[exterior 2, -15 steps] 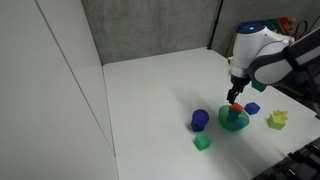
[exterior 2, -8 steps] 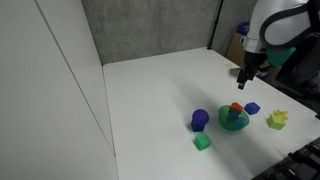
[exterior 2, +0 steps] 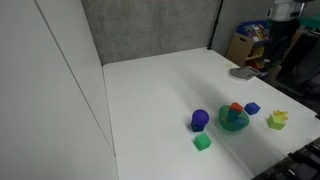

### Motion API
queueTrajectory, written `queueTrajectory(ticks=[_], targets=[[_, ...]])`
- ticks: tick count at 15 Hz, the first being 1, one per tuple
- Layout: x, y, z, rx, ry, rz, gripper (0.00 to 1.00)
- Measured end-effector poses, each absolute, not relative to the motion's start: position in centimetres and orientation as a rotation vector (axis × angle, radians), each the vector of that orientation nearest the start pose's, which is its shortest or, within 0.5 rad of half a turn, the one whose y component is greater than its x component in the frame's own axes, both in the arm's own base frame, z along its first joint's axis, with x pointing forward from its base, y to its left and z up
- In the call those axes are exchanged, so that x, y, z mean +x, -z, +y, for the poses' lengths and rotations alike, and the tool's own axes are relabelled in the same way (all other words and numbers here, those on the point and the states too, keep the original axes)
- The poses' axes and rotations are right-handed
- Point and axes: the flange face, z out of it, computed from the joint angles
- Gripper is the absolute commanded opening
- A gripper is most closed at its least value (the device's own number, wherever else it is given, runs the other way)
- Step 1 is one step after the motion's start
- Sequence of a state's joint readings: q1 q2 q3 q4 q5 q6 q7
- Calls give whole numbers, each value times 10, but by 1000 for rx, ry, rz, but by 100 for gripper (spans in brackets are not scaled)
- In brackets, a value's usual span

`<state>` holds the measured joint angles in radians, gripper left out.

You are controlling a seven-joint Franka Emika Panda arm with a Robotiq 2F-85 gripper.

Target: Pick up the orange toy from the table and put it in the green bowl

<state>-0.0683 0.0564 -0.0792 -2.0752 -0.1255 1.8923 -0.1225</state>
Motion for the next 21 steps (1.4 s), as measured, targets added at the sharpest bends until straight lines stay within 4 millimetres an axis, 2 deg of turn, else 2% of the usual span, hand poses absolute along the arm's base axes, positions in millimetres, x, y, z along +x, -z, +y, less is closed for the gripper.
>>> queueTrajectory(ticks=[5, 9, 12, 15, 21], targets=[[512, -464, -111, -3195, -259, 66, 100], [500, -523, -112, -3148, -62, 122, 100], [490, -558, -109, -3095, 63, 148, 100], [484, -581, -107, -3081, 135, 149, 100], [482, -587, -103, -3102, 95, 126, 100]])
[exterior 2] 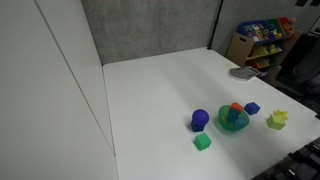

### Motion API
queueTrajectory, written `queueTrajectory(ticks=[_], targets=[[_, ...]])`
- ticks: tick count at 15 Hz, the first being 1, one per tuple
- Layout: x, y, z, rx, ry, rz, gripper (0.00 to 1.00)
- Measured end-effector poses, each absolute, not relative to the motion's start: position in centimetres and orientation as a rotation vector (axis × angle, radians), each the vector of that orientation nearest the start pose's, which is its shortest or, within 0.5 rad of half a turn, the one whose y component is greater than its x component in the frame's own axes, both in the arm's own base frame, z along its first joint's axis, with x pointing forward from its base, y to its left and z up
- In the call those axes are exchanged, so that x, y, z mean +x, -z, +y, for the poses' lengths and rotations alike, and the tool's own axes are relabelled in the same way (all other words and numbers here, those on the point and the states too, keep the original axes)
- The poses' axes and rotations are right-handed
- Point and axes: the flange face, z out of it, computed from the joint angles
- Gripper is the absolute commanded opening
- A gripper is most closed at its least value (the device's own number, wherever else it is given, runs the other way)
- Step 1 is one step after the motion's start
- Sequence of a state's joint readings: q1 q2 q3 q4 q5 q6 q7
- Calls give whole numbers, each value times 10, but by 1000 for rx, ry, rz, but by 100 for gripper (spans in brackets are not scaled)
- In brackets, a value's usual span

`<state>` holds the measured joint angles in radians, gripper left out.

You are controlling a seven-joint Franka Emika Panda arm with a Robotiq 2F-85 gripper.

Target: Pick up the orange toy from the table and put it in the green bowl

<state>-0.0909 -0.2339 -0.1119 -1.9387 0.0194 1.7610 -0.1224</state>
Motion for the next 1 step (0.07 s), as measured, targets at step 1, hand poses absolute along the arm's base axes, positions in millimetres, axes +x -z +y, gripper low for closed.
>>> queueTrajectory(ticks=[1], targets=[[482, -587, -102, -3108, 90, 122, 100]])
